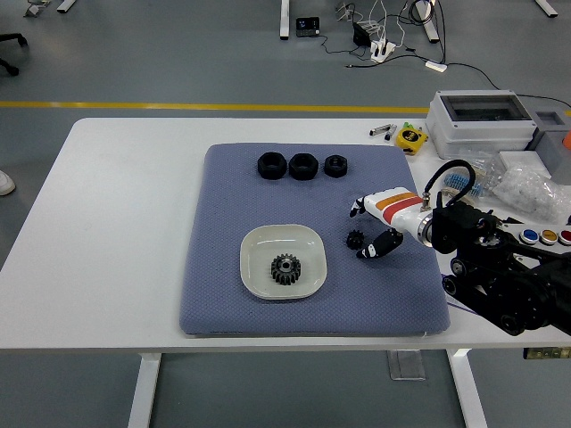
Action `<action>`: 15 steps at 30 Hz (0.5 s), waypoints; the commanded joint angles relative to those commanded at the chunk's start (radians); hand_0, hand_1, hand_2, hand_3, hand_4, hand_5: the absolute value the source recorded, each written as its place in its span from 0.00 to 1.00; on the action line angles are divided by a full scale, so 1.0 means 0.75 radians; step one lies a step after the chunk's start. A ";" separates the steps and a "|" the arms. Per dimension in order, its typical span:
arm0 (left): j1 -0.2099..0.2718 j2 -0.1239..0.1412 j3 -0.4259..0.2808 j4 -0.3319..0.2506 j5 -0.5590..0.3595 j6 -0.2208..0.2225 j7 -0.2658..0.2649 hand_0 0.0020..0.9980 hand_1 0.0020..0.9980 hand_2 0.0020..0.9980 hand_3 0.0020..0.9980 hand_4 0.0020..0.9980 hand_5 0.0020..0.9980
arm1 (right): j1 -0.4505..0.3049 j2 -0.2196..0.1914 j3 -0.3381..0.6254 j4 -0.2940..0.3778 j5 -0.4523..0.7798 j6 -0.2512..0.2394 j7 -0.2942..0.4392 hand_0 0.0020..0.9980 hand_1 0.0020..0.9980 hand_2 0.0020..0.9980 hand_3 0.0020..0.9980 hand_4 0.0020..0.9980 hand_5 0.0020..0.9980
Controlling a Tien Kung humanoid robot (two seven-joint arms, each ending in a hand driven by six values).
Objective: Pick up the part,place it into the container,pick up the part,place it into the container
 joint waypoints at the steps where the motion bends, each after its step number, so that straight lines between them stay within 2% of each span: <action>1: 0.000 0.000 0.000 0.000 0.000 0.000 0.000 0.71 0.62 0.65 0.57 0.62 0.70 | -0.001 -0.003 0.000 0.008 0.000 -0.002 0.002 0.71 0.69 0.73 0.70 0.93 0.27; 5: 0.000 0.000 -0.002 0.000 0.001 0.000 0.000 0.71 0.62 0.65 0.57 0.62 0.70 | -0.002 -0.003 -0.005 0.025 -0.007 -0.017 0.013 0.68 0.67 0.71 0.68 0.91 0.27; 8: 0.000 -0.001 -0.001 0.000 0.001 -0.001 0.001 0.71 0.62 0.65 0.57 0.62 0.70 | -0.004 0.010 -0.014 -0.001 -0.002 -0.032 0.020 0.68 0.67 0.71 0.68 0.91 0.27; 9: 0.000 0.000 -0.001 0.000 0.001 -0.001 0.001 0.71 0.62 0.65 0.57 0.62 0.70 | -0.005 0.012 -0.015 -0.007 -0.002 -0.034 0.020 0.65 0.65 0.69 0.63 0.86 0.25; 14: 0.000 0.000 0.001 0.000 -0.005 -0.002 0.001 0.71 0.62 0.65 0.57 0.62 0.70 | -0.009 0.021 -0.022 -0.029 -0.003 -0.050 0.026 0.65 0.65 0.69 0.63 0.86 0.25; 15: -0.001 0.000 0.001 0.000 -0.003 -0.002 0.001 0.71 0.62 0.65 0.57 0.62 0.70 | -0.010 0.024 -0.022 -0.034 -0.003 -0.054 0.027 0.61 0.63 0.64 0.56 0.80 0.23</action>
